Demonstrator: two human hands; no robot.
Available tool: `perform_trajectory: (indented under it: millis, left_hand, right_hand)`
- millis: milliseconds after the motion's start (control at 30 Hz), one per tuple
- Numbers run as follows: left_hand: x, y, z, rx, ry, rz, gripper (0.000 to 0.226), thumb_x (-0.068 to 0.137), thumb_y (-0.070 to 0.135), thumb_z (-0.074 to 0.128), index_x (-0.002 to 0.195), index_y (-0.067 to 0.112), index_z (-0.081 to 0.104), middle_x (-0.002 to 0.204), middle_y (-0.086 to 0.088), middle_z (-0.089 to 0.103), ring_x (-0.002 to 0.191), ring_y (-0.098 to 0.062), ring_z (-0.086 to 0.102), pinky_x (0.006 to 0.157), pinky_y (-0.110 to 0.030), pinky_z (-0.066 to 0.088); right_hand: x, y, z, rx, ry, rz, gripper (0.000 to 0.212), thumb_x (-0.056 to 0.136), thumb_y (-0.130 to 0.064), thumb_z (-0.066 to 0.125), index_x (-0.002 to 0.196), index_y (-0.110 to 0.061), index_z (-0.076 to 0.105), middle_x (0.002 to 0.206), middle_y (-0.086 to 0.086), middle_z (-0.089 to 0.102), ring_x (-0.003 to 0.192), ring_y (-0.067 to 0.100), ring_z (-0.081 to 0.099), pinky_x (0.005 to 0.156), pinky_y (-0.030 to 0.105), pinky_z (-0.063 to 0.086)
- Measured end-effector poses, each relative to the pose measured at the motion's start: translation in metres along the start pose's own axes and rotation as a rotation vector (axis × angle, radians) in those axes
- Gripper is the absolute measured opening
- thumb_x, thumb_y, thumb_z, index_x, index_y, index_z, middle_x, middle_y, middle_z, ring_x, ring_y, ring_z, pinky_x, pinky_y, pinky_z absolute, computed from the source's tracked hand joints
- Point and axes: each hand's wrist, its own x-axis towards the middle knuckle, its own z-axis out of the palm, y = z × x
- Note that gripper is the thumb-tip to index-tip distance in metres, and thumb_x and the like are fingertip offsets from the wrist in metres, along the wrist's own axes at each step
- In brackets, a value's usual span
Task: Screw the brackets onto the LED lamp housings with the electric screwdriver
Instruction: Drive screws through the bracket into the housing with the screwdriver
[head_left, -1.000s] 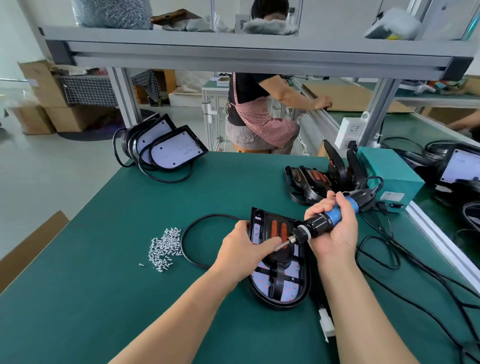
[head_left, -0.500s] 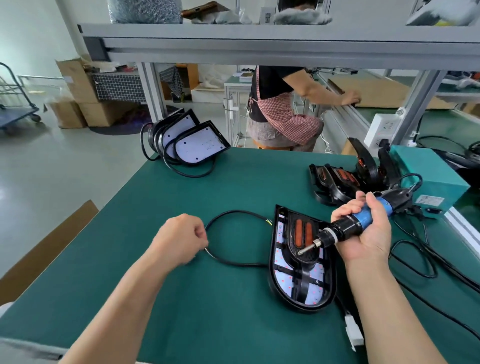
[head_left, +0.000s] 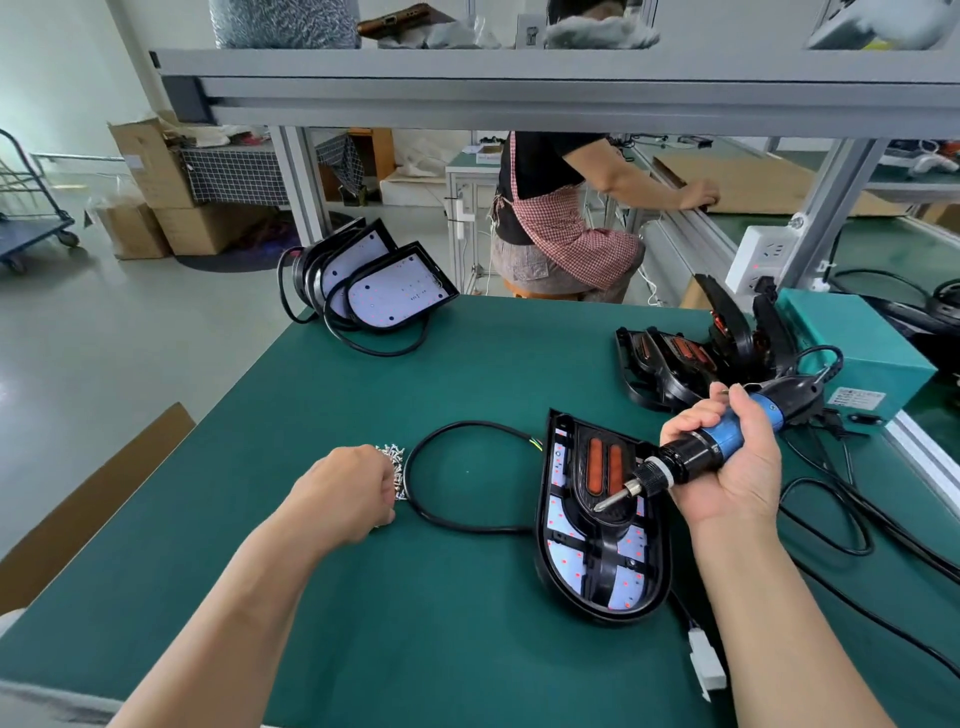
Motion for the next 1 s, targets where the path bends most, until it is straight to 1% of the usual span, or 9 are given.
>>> perform_trajectory:
  millis: [100, 167, 267, 367, 433, 567, 667, 800, 1000]
  left_hand:
    - [-0.002, 0.000, 0.000, -0.020, 0.071, 0.012, 0.021, 0.087, 0.011, 0.063, 0.070, 0.021, 0.055, 0.081, 0.002, 0.065, 0.085, -0.025, 0.063, 0.067, -0.030, 0.048]
    - [-0.004, 0.005, -0.002, -0.143, 0.185, 0.048, 0.017, 0.087, 0.011, 0.062, 0.072, 0.018, 0.059, 0.078, 0.003, 0.065, 0.079, -0.021, 0.063, 0.063, -0.029, 0.048]
    - [-0.011, 0.027, -0.003, -0.562, 0.228, 0.101, 0.011, 0.085, 0.006, 0.066, 0.077, 0.015, 0.066, 0.066, -0.001, 0.069, 0.061, -0.013, 0.062, 0.055, -0.024, 0.051]
    - [-0.019, 0.058, 0.001, -1.065, 0.100, 0.144, 0.014, 0.086, -0.007, 0.067, 0.090, 0.006, 0.071, 0.066, -0.005, 0.071, 0.061, -0.012, 0.067, 0.060, -0.018, 0.055]
    - [-0.024, 0.079, 0.008, -1.205, 0.042, 0.169, 0.011, 0.088, -0.008, 0.067, 0.089, 0.002, 0.073, 0.067, -0.007, 0.072, 0.063, -0.010, 0.069, 0.061, -0.015, 0.055]
    - [-0.027, 0.111, 0.026, -1.258, -0.038, 0.196, 0.006, 0.090, -0.001, 0.069, 0.085, 0.002, 0.071, 0.063, -0.004, 0.070, 0.057, -0.009, 0.065, 0.057, -0.016, 0.052]
    - [-0.027, 0.123, 0.034, -1.262, -0.044, 0.182, 0.011, 0.093, 0.003, 0.067, 0.084, 0.005, 0.071, 0.064, -0.003, 0.071, 0.058, -0.010, 0.065, 0.057, -0.016, 0.051]
    - [-0.026, 0.132, 0.035, -1.353, -0.065, 0.161, 0.011, 0.092, -0.003, 0.065, 0.084, 0.003, 0.070, 0.069, -0.008, 0.074, 0.064, -0.013, 0.071, 0.062, -0.016, 0.054]
    - [-0.027, 0.141, 0.039, -1.414, -0.100, 0.128, 0.007, 0.090, -0.008, 0.066, 0.090, -0.001, 0.068, 0.074, -0.012, 0.075, 0.072, -0.020, 0.075, 0.068, -0.020, 0.058]
  right_hand:
    - [-0.001, 0.001, 0.001, 0.008, -0.004, 0.005, 0.007, 0.096, -0.021, 0.064, 0.095, -0.015, 0.060, 0.070, -0.010, 0.052, 0.057, 0.001, 0.050, 0.063, 0.014, 0.044]
    - [-0.001, 0.001, 0.002, 0.012, -0.006, 0.006, 0.008, 0.095, -0.021, 0.065, 0.094, -0.015, 0.060, 0.070, -0.009, 0.052, 0.057, 0.001, 0.050, 0.064, 0.014, 0.043]
    - [-0.002, 0.001, 0.003, 0.033, -0.008, 0.011, 0.008, 0.095, -0.021, 0.065, 0.094, -0.014, 0.060, 0.070, -0.009, 0.052, 0.057, 0.001, 0.050, 0.063, 0.014, 0.043]
    - [-0.003, 0.001, 0.005, 0.061, -0.012, 0.016, 0.008, 0.095, -0.021, 0.064, 0.093, -0.014, 0.060, 0.068, -0.009, 0.052, 0.055, 0.002, 0.051, 0.060, 0.014, 0.045]
    - [-0.003, 0.000, 0.006, 0.084, -0.016, 0.016, 0.009, 0.095, -0.021, 0.064, 0.092, -0.014, 0.060, 0.067, -0.009, 0.052, 0.054, 0.002, 0.051, 0.058, 0.014, 0.046]
    - [-0.004, -0.004, 0.006, 0.136, -0.011, 0.005, 0.009, 0.096, -0.022, 0.064, 0.093, -0.014, 0.059, 0.066, -0.008, 0.053, 0.053, 0.003, 0.053, 0.055, 0.016, 0.048]
    - [-0.004, -0.006, 0.008, 0.182, 0.000, -0.005, 0.009, 0.095, -0.020, 0.064, 0.094, -0.013, 0.059, 0.065, -0.008, 0.054, 0.053, 0.003, 0.053, 0.054, 0.016, 0.048]
    - [-0.003, -0.009, 0.009, 0.246, 0.020, -0.016, 0.009, 0.092, -0.018, 0.066, 0.094, -0.013, 0.059, 0.066, -0.009, 0.053, 0.053, 0.003, 0.053, 0.053, 0.016, 0.048]
    - [-0.001, -0.012, 0.008, 0.256, 0.037, -0.031, 0.010, 0.090, -0.018, 0.067, 0.091, -0.014, 0.058, 0.067, -0.009, 0.054, 0.056, 0.003, 0.052, 0.058, 0.015, 0.046]
